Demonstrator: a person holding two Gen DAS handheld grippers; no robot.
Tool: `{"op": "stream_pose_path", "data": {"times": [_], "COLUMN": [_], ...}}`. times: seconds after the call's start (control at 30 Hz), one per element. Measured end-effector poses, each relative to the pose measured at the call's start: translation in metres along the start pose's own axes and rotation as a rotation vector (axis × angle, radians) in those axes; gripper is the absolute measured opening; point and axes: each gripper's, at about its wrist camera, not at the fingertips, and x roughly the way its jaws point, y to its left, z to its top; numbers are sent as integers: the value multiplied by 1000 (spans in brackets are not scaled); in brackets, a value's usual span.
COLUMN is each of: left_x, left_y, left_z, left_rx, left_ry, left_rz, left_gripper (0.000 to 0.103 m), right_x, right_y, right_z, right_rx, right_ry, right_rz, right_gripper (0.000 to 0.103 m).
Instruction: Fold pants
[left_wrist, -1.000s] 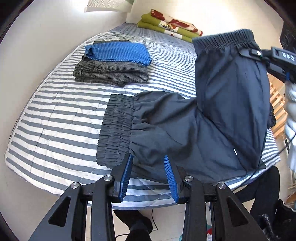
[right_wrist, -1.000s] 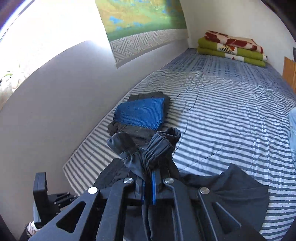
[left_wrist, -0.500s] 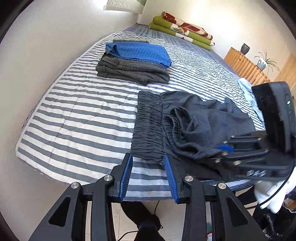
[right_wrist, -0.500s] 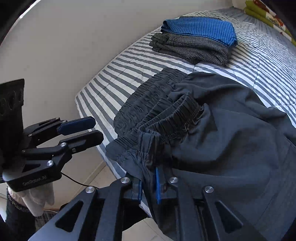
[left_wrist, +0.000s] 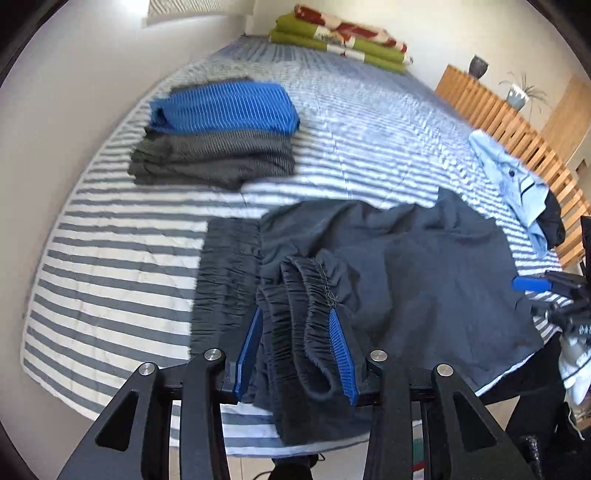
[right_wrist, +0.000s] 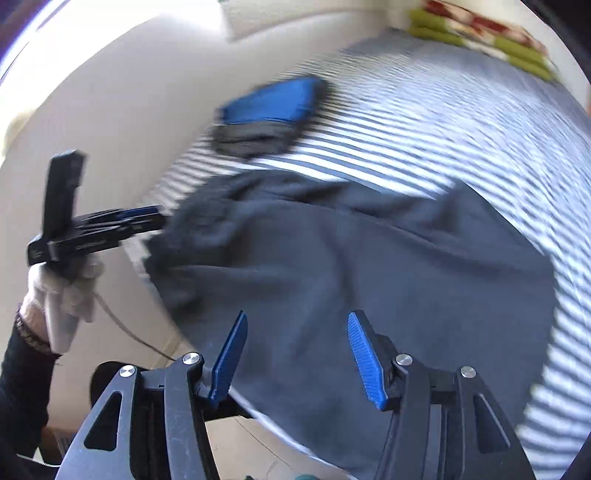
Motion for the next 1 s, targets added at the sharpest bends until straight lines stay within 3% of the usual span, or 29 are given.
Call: {"op": "stream_pose_path", "data": {"times": [0.07,0.2,0.4,0.43,0.5,0.6,0.77,0.87,1.0], "left_x": [5,0,-9,-7,-1,13,18,25,17], "left_y": [-3,-2,-10,-12,-15,-20,-24,-30,-33], "left_z": [-6,-29,-35,-34,-32,-30,-21,-16,-13], "left_rx": [-2,-30,-41,-36,-28,10,5,48,43], "left_ry": [28,55,43,55,79,94,79,99,65], "left_rz": [17,30,37,45,40,137,131,151,163], "left_gripper": [18,18,19,21,45,45,45,21,14], "right_x": [5,8,19,16,15,14,13,13,11], "right_y": [-32,-67,-68,-65,-59,-55,-54,-56,-61], "right_z": [-5,-17,-19,-21,-22,-24,-32,-35,-37], "right_rx": [33,74,47,40,25,14,5,22,24], "right_ry": [18,58,75,71,66,67,85,86,84], "right_rz": [-79,-83,-39,-30,-18,-4,8,9,17], "right_gripper": [53,53,53,53,53,53,53,53,53]}}
